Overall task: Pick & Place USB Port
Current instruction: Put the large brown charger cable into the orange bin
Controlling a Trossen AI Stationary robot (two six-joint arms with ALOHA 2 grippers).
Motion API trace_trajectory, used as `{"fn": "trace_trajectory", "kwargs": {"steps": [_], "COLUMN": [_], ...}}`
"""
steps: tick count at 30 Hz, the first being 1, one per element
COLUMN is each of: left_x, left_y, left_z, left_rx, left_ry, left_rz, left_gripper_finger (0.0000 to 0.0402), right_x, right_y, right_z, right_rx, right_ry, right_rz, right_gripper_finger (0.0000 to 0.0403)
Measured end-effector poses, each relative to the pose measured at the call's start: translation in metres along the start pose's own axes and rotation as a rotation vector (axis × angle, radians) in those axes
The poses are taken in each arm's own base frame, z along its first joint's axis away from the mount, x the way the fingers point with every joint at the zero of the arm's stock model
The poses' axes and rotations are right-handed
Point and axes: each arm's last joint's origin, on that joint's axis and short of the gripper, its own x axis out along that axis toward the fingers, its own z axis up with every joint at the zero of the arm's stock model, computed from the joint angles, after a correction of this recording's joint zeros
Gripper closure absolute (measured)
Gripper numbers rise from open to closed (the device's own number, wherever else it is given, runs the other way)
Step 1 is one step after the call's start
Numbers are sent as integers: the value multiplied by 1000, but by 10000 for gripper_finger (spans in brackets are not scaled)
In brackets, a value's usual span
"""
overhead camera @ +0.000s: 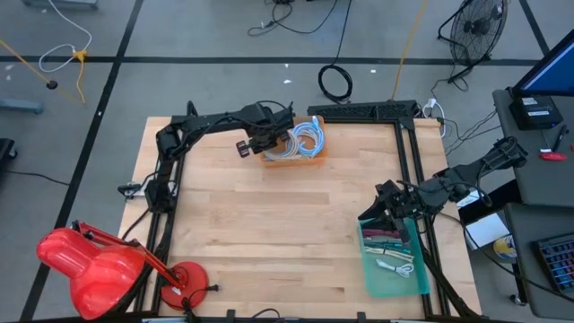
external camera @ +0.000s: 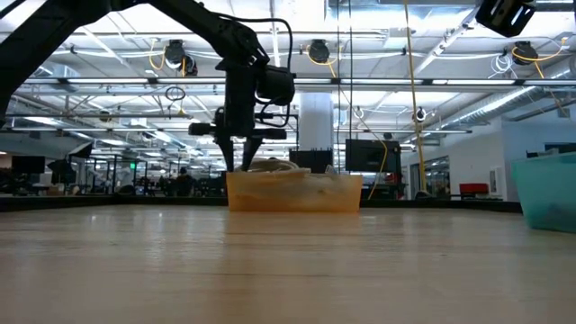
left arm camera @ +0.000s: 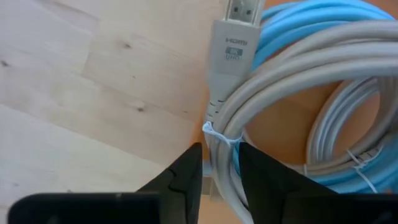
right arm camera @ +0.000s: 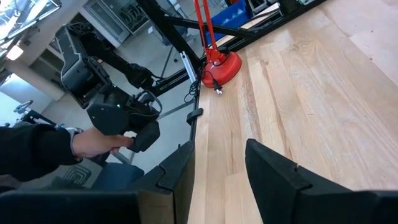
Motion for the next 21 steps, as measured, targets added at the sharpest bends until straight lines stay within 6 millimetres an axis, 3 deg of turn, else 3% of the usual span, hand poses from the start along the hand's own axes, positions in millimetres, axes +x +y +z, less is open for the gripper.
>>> {"fn": "trace_trajectory", "kwargs": {"steps": [10, 21], "left_x": [-1, -41], "left_y": [-1, 11], "left_z": [4, 27], "left_rx": [78, 101], "left_ry": [8, -115], "left_rz": [-18, -113], "left_gripper_finger": [285, 284], "right_x": [0, 0], "right_y": [4, 4], "right_z": [4, 4], "right_rx": [4, -10], "right_ry": [-41, -46], "right_rz": [36, 33], "right_gripper_finger": [268, 268]}}
